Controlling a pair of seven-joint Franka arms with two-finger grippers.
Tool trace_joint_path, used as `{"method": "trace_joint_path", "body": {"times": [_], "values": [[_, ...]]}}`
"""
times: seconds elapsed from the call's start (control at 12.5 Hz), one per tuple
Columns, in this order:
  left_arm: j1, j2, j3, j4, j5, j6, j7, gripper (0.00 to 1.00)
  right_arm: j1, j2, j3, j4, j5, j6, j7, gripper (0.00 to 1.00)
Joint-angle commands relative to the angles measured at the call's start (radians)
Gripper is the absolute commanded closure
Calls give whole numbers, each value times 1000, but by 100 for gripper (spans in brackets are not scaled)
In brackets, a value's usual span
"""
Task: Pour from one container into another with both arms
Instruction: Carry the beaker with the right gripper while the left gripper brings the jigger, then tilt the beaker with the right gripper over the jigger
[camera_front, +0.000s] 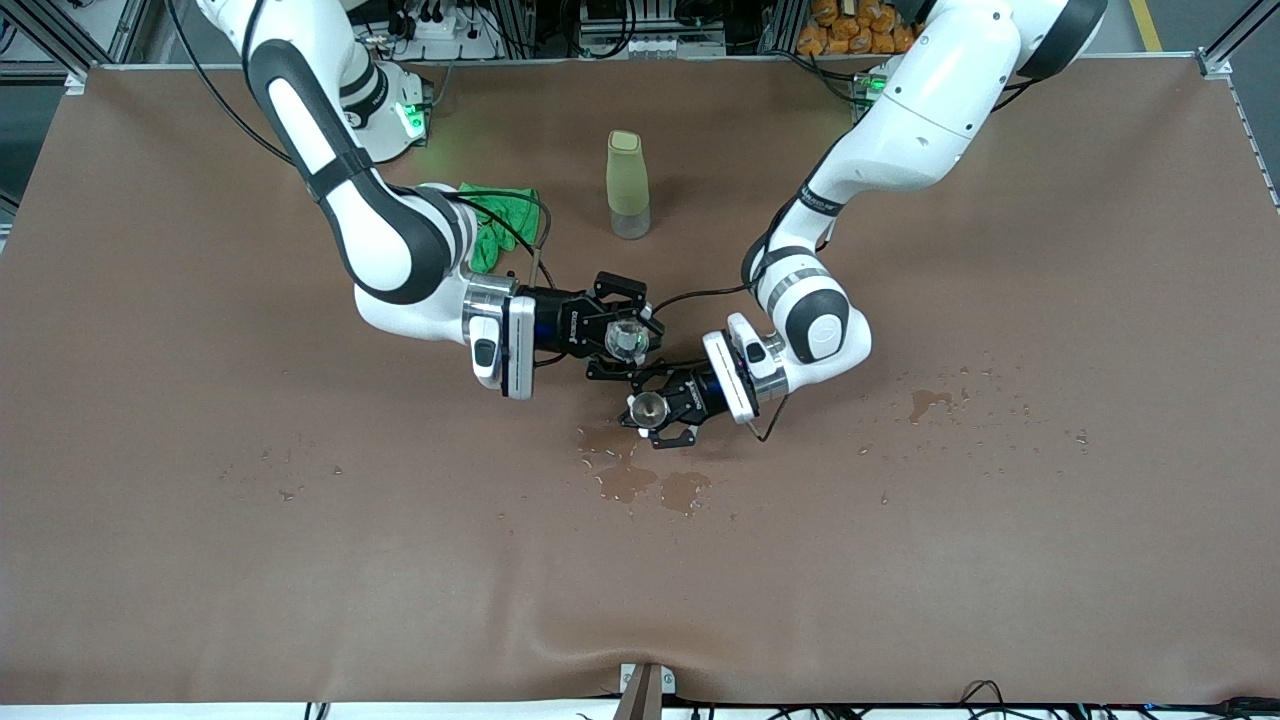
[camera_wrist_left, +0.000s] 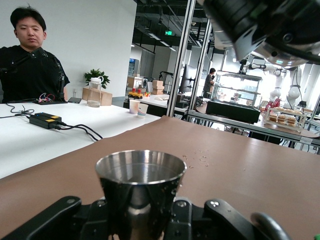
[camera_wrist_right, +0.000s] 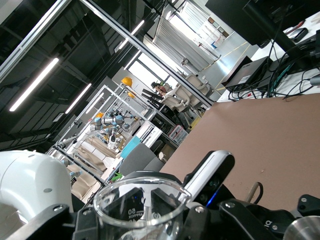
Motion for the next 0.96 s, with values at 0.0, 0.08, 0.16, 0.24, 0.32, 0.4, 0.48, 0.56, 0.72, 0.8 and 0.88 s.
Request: {"method": "trace_joint_path", "body": {"times": [0.0,0.08,0.16,0.24,0.32,0.4,0.48,0.56,0.72,0.8,0.88], "values": [[-16,12,6,28,-45,20,23,100,15,22,-6,39,26,22,28,100],[-16,12,6,28,-45,20,23,100,15,24,-7,42,26,25,59,100],[-16,12,8,28,-45,20,23,100,15,30,-7,57,26,30,76,100],[-16,12,8,28,-45,20,23,100,17,41,-6,72,26,45,77,100],[-16,12,6,28,-45,20,23,100,25,55,-6,89,26,62,77,100],[-16,12,6,28,-45,20,23,100,29,64,-6,103,26,66,79,100],[-16,12,8,28,-45,20,23,100,29,76,-7,117,26,66,79,100],[-16,12,8,28,-47,20,23,100,29,87,-7,134,26,68,79,100],[-16,12,8,28,-53,20,23,100,32,104,-6,151,26,74,79,100],[-16,14,8,28,-53,21,23,100,35,105,-6,151,26,80,79,100],[-16,12,8,30,-53,24,23,100,43,105,-6,152,27,83,80,100]]}}
